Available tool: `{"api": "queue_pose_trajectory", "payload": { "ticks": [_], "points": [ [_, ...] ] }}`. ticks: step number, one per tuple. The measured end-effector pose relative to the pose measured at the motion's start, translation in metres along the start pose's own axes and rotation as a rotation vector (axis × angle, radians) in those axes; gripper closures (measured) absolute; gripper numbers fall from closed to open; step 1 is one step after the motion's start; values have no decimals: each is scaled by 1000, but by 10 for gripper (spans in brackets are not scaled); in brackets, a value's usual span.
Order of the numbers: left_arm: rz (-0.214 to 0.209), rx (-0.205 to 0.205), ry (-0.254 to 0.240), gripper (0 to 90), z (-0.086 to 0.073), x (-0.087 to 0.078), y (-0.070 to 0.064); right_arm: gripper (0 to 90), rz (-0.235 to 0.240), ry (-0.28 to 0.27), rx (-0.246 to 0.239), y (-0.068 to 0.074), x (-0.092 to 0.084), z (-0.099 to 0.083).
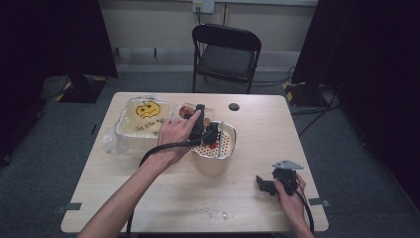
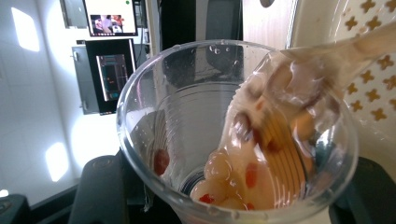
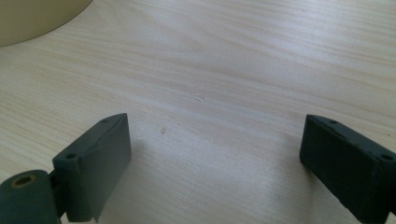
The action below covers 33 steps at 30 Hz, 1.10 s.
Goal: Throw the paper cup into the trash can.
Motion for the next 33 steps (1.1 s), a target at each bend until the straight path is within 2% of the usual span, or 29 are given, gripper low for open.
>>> {"api": "queue_pose_trajectory", "payload": {
  "ticks": [2,5,6,7,9,10,14,17,21,23,25,27,30,31,33],
  "points": [
    [25,37,9,374,1,-1,2,83,0,0,-1,0,0,0],
    [79,115,38,373,3,-2,4,84,0,0,0,0,0,0],
    [80,121,35,373,4,-2,3,83,1,0,1,0,0,0],
    [102,138,39,373,5,-3,6,83,0,0,0,0,0,0],
    [102,144,40,373,6,-4,7,83,0,0,0,0,0,0],
    [116,145,40,374,7,-4,9,83,0,0,-1,0,0,0],
    [160,208,61,375,9,-4,10,83,0,0,-1,0,0,0],
    [166,213,54,375,11,-4,13,83,0,0,0,0,0,0],
    [196,287,78,375,10,-6,15,83,0,0,0,0,0,0],
    [207,302,79,375,11,-6,15,83,0,0,0,0,0,0],
    [233,338,88,376,12,-7,16,83,0,0,0,0,0,0],
    [283,408,104,376,14,-8,14,83,0,0,0,0,0,0],
    [319,491,110,376,18,-10,9,83,0,0,-1,0,0,0],
    [321,485,102,376,19,-11,8,83,1,0,-1,0,0,0],
    [316,492,117,376,21,-11,8,83,0,0,0,0,0,0]
  ]
}}
Point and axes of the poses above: each handheld gripper's, and its own axes: x roughly forward along the jaws, z roughly out of its top, y roughly to its left, the point moved 9 cm from there along x, roughly forward along the jaws, and after that the axes turned 11 degrees about y, right-handed, at the moved point
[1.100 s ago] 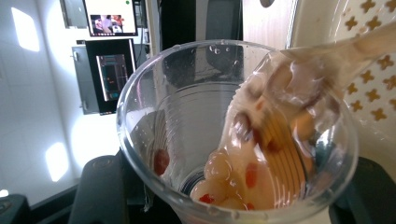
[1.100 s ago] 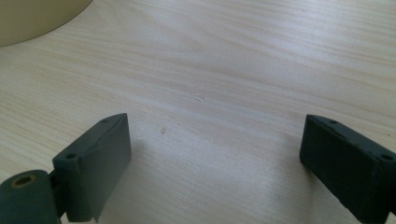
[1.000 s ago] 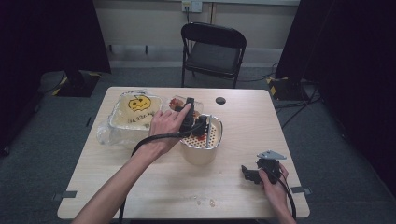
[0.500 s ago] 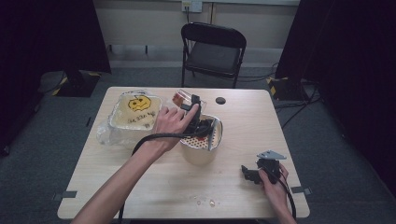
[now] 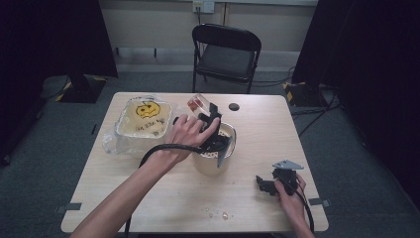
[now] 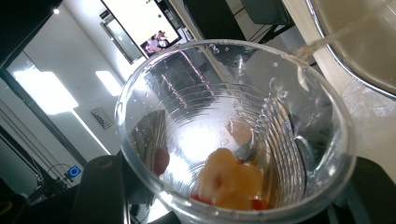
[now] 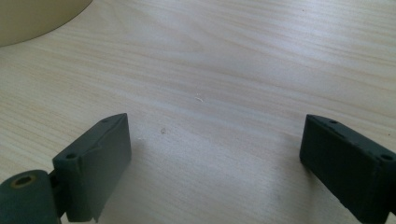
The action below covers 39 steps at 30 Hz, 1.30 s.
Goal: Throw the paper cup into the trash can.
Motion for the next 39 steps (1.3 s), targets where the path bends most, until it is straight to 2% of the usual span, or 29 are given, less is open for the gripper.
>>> {"api": "queue_pose_trajectory", "payload": {
  "ticks": [3,5,8,10,11,13,15,16,17,18,21,22,24,26,28,29,32,33,35,39],
  "points": [
    [-1,20,21,377,0,3,-1,83,0,0,0,0,0,0],
    [24,77,38,377,-1,3,0,84,0,0,0,0,0,0],
    [34,76,37,378,-1,2,-1,83,-1,0,1,0,0,0],
    [59,103,45,381,-1,1,0,83,-1,0,1,0,0,0],
    [49,95,39,382,0,0,-1,83,0,-1,2,0,0,0],
    [48,121,39,382,1,-1,-2,83,-1,0,1,0,0,0],
    [30,107,34,381,2,0,-4,83,-1,0,1,0,0,0],
    [39,91,31,381,2,1,-2,84,-1,0,1,0,0,0],
    [6,35,23,381,0,3,-2,83,-1,0,1,0,0,0],
    [-18,4,12,380,0,4,-2,84,0,0,0,0,0,0],
    [-122,-124,-25,380,-3,3,-2,83,0,0,0,0,0,0],
    [-162,-198,-54,381,-4,3,-1,83,0,0,0,0,0,0],
    [-227,-320,-97,381,-6,2,0,83,0,0,0,0,0,0],
    [-295,-418,-136,382,-8,0,1,83,0,0,0,0,0,0],
    [-333,-554,-185,385,-12,-1,6,83,0,0,0,0,0,0],
    [-384,-604,-197,386,-14,-3,7,83,0,0,0,0,0,0],
    [-461,-747,-262,387,-21,-3,11,83,0,0,0,0,0,0],
    [-499,-806,-281,387,-23,-3,12,84,0,0,-1,0,0,0],
    [-570,-929,-326,388,-28,-4,13,84,0,0,0,0,0,0],
    [-733,-1203,-458,388,-37,-6,13,83,0,0,-1,0,0,0]
  ]
}}
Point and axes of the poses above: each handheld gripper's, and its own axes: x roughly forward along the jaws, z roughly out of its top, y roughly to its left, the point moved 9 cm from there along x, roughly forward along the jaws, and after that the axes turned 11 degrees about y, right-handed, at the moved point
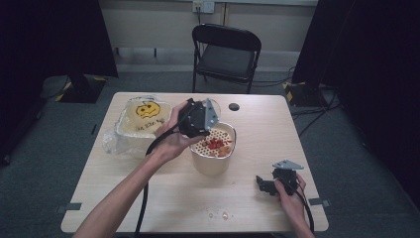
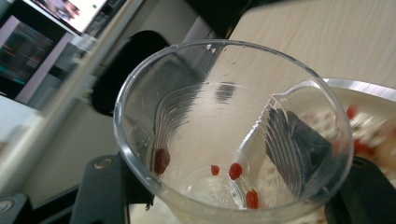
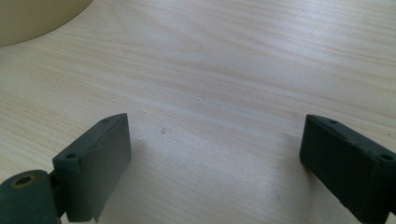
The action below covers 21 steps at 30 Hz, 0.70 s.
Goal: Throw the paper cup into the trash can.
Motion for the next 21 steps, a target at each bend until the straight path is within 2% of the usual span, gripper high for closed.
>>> {"api": "queue_pose_trajectory", "payload": {
  "ticks": [1,2,4,5,7,8,9,10,14,16,18,21],
  "points": [
    [-46,-77,-32,389,-1,-3,5,83,0,0,1,0,0,0],
    [-86,-138,-56,389,-2,-5,8,83,0,0,1,0,0,0],
    [-143,-229,-90,389,-4,-8,15,83,0,0,1,0,0,0],
    [-161,-284,-113,388,-6,-9,21,83,0,0,0,0,0,0],
    [-192,-362,-144,388,-8,-11,29,83,0,0,1,0,0,0],
    [-226,-420,-173,387,-12,-13,37,83,0,0,1,0,0,0],
    [-226,-420,-173,387,-12,-13,37,83,0,0,1,0,0,0],
    [-234,-449,-182,387,-14,-14,41,83,0,0,1,0,0,0],
    [-237,-507,-199,386,-22,-21,58,83,0,0,0,0,0,0],
    [-255,-542,-217,385,-25,-25,65,83,0,0,1,0,0,0],
    [-212,-534,-196,385,-32,-27,73,83,0,0,1,0,0,0],
    [-191,-547,-174,385,-42,-29,83,83,0,0,1,0,0,0]
  ]
}}
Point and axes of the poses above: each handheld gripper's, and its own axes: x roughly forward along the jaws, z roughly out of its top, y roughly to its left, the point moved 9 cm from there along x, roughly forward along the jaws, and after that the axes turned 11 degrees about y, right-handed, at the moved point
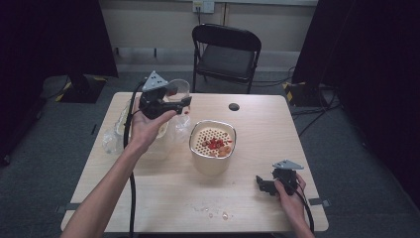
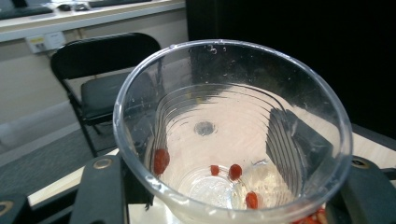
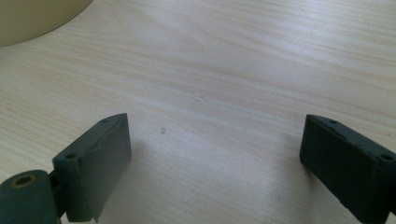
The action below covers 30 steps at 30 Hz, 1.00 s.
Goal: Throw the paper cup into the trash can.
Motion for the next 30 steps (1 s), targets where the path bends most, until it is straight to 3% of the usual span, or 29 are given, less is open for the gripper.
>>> {"api": "queue_pose_trajectory", "payload": {
  "ticks": [4,6,8,13,15,21,23,25,30],
  "points": [
    [43,-19,17,384,-5,-5,18,83,0,0,-1,0,0,0],
    [37,-43,21,384,-9,-7,24,83,0,0,0,0,0,0],
    [66,-33,44,385,-14,-8,31,83,0,0,0,0,0,0],
    [110,-59,53,379,-23,-12,48,83,0,0,0,0,0,0],
    [144,-51,77,370,-28,-13,57,83,0,0,0,0,0,0],
    [165,-116,87,354,-40,-16,79,84,0,0,0,0,0,0],
    [186,-120,103,353,-45,-16,86,83,0,0,0,0,0,0],
    [212,-111,120,343,-50,-14,90,83,0,0,0,0,0,0],
    [218,-115,117,288,-54,-13,94,83,0,0,0,0,0,0]
  ]
}}
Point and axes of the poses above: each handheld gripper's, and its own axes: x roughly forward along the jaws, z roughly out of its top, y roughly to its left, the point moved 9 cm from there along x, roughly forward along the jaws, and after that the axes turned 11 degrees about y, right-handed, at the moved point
